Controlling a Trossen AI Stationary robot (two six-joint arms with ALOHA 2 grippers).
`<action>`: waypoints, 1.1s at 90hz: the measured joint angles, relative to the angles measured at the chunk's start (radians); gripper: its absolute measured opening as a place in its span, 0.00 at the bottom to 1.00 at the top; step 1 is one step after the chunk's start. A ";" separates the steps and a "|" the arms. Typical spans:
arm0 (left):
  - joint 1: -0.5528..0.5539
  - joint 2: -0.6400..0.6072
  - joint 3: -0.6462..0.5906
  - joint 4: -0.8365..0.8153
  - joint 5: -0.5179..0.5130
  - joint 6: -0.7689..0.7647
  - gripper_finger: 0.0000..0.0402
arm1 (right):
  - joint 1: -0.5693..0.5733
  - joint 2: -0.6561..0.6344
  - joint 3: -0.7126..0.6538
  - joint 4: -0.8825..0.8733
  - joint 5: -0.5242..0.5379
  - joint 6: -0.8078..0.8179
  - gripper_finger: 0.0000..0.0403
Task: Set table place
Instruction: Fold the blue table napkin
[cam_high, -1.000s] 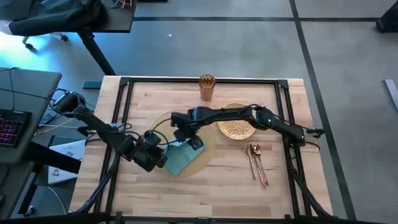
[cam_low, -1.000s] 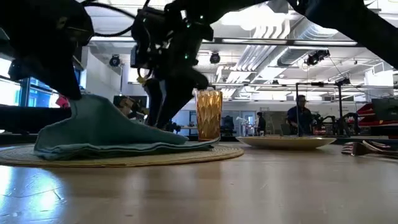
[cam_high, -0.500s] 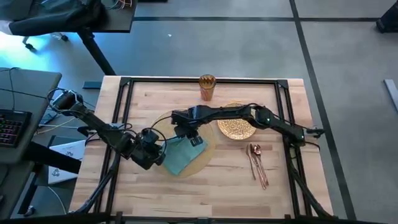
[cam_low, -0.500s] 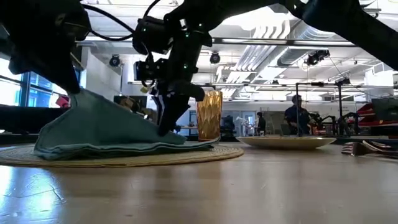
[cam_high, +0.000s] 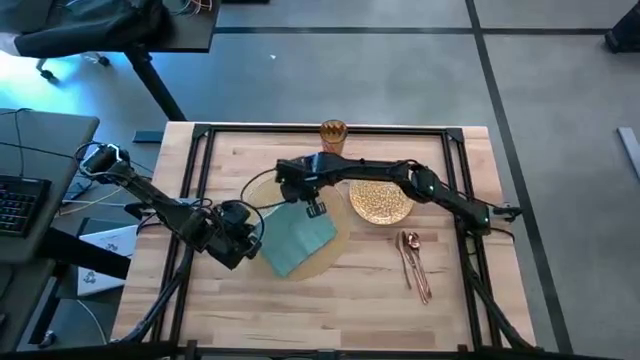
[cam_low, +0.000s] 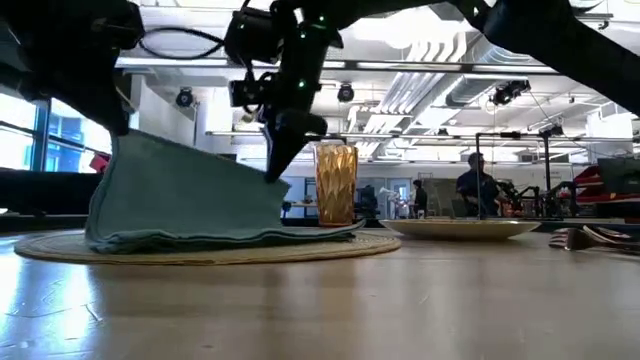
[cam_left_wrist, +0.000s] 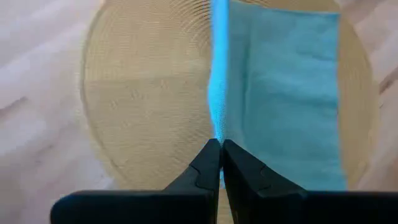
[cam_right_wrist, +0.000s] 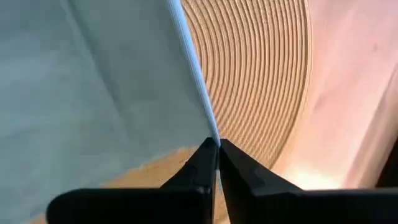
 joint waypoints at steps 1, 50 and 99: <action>0.000 0.000 0.000 0.003 0.000 0.006 0.00 | -0.001 -0.003 -0.003 -0.011 -0.001 0.008 0.00; 0.019 0.155 -0.028 0.499 0.115 0.300 0.00 | 0.070 -0.015 -0.090 -0.180 -0.113 0.104 0.00; 0.041 0.229 -0.028 0.694 0.253 0.530 0.00 | 0.133 -0.076 -0.213 -0.209 -0.125 0.197 0.00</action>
